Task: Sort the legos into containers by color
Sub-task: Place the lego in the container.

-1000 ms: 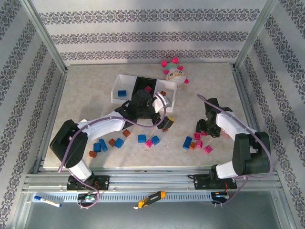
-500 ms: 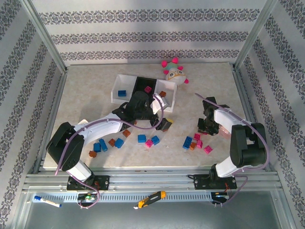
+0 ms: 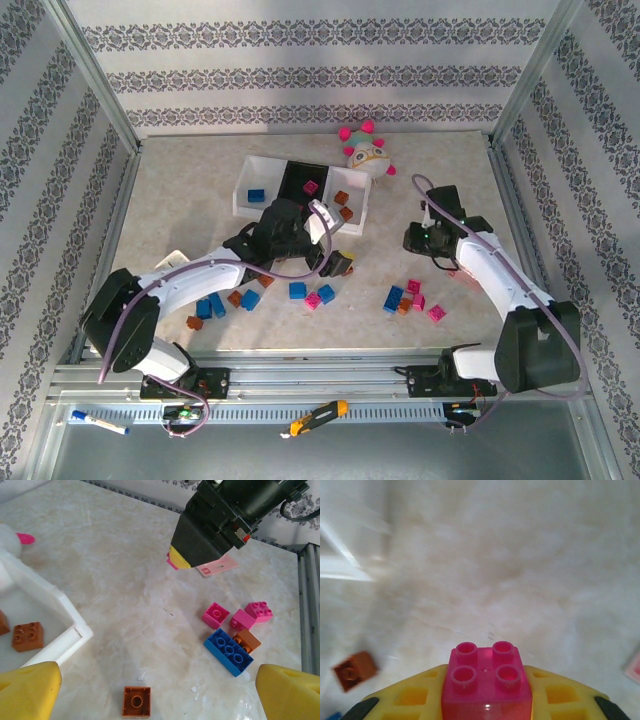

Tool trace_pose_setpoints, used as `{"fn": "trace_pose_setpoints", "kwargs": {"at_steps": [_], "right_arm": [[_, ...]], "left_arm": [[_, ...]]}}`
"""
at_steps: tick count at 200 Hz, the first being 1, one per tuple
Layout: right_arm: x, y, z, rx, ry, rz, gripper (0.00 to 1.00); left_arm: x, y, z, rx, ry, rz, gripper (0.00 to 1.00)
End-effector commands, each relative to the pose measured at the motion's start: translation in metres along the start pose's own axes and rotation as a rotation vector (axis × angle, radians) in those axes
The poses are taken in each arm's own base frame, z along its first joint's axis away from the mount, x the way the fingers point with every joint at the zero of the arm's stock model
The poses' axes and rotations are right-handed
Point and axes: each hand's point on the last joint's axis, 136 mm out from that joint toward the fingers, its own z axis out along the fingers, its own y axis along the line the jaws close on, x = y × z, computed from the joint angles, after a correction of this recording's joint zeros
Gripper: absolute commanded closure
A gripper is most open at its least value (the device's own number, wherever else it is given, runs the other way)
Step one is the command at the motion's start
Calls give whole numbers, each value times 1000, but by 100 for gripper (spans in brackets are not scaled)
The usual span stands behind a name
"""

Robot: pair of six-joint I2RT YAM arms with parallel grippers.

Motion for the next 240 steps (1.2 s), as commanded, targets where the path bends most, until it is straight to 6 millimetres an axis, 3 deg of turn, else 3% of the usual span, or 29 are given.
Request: {"fn": "trace_pose_setpoints", "kwargs": {"at_steps": [1,44,74,128,165,204,240], "right_arm": [[-40,42,-18,-94,-161,-39,84],[-78,119,-18,-205,-282,-181,85],[-96,173,7,-265,-272,-263,85],[-115,245,53,-353,-244,-319,85],[-123,261,96,-341,-225,-301,86],[-133,264,120,-297,-234,-325,86],[-137,267,131,-286,-230,-344,82]], "left_arm": [[-17,3,-14,-64,-69,1,1],[-7,18,-40,-181,-92,-58,1],[3,26,-58,-253,-97,-93,1],[12,31,-93,-357,-103,-98,1],[21,36,-107,-408,-84,-101,1],[27,42,-115,-445,-94,-118,1],[30,44,-118,-461,-89,-128,1]]}}
